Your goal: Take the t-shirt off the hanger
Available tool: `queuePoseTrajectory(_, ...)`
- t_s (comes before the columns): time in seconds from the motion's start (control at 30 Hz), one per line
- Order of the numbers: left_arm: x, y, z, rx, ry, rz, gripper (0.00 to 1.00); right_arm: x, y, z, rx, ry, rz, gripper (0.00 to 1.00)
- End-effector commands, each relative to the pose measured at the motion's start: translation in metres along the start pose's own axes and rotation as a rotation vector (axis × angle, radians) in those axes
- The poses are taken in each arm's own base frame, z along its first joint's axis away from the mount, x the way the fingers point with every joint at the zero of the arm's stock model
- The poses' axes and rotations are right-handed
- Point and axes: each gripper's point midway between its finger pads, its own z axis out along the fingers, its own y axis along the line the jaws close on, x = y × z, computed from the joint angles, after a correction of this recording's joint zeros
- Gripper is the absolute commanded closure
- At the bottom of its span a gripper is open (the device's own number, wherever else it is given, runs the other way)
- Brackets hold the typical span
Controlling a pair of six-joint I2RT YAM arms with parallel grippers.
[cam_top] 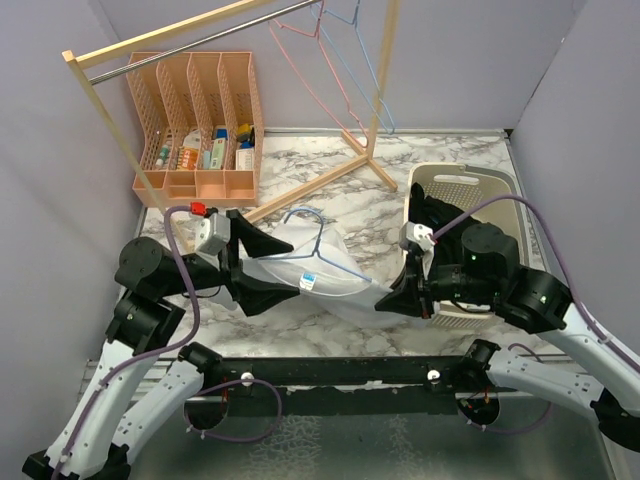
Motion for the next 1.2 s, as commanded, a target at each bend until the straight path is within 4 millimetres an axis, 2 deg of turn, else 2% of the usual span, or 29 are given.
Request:
queuePoseTrajectory(0.0, 0.005, -0.017, 0.007, 0.167, 0.021, -0.064, 0.15, -0.01, 0.014, 0.007, -0.107, -0.04, -0.038, 0.99)
queuePoseTrajectory(0.17, 0.0, -0.013, 0.012, 0.176, 0.003, -0.077, 0.17, -0.005, 0.01, 0.017, -0.117, -0.019, -0.021, 0.99)
queuePoseTrajectory(0.3, 0.003, -0.005, 0.018, 0.171, 0.009, -0.107, 0.23, -0.007, 0.008, 0.024, -0.128, -0.02, -0.012, 0.99)
queuePoseTrajectory(0.33, 0.004, -0.003, 0.02, 0.172, 0.011, -0.121, 0.27, -0.008, 0.006, 0.026, -0.123, -0.021, -0.01, 0.99)
queuePoseTrajectory(0.4, 0.006, 0.001, 0.023, 0.18, 0.021, -0.145, 0.44, -0.009, 0.003, 0.028, -0.115, -0.021, -0.01, 0.99)
queuePoseTrajectory(0.47, 0.009, 0.003, 0.026, 0.191, 0.036, -0.165, 0.55, -0.012, 0.001, 0.03, -0.109, -0.023, -0.007, 0.99)
queuePoseTrajectory(0.6, 0.017, 0.011, 0.029, 0.178, 0.056, -0.19, 0.58, -0.015, -0.001, 0.037, -0.112, -0.018, 0.002, 0.99)
queuePoseTrajectory(0.63, 0.018, 0.012, 0.029, 0.171, 0.06, -0.189, 0.64, -0.015, -0.002, 0.038, -0.112, -0.014, 0.004, 0.99)
queuePoseTrajectory(0.7, 0.019, 0.016, 0.03, 0.155, 0.072, -0.182, 0.91, -0.015, -0.005, 0.041, -0.108, -0.007, 0.007, 0.99)
queuePoseTrajectory(0.73, 0.02, 0.017, 0.03, 0.147, 0.08, -0.179, 1.0, -0.015, -0.006, 0.042, -0.106, -0.005, 0.007, 0.99)
queuePoseTrajectory(0.8, 0.02, 0.019, 0.029, 0.127, 0.092, -0.159, 1.0, -0.014, -0.007, 0.042, -0.098, -0.005, 0.011, 0.99)
queuePoseTrajectory(0.87, 0.016, 0.019, 0.026, 0.102, 0.095, -0.128, 1.0, -0.013, -0.011, 0.041, -0.07, -0.007, 0.019, 0.89)
queuePoseTrajectory(0.97, 0.007, 0.021, 0.02, 0.037, 0.109, -0.065, 1.0, -0.009, -0.021, 0.038, -0.001, -0.002, 0.035, 0.6)
queuePoseTrajectory(1.0, 0.001, 0.021, 0.018, 0.015, 0.11, -0.04, 1.0, -0.007, -0.023, 0.037, 0.016, -0.001, 0.038, 0.54)
queuePoseTrajectory(1.07, -0.01, 0.02, 0.014, -0.025, 0.112, 0.001, 1.0, -0.004, -0.027, 0.034, 0.05, 0.005, 0.045, 0.46)
queuePoseTrajectory(1.17, -0.033, 0.016, 0.007, -0.067, 0.093, 0.072, 1.0, 0.003, -0.028, 0.029, 0.072, 0.015, 0.051, 0.43)
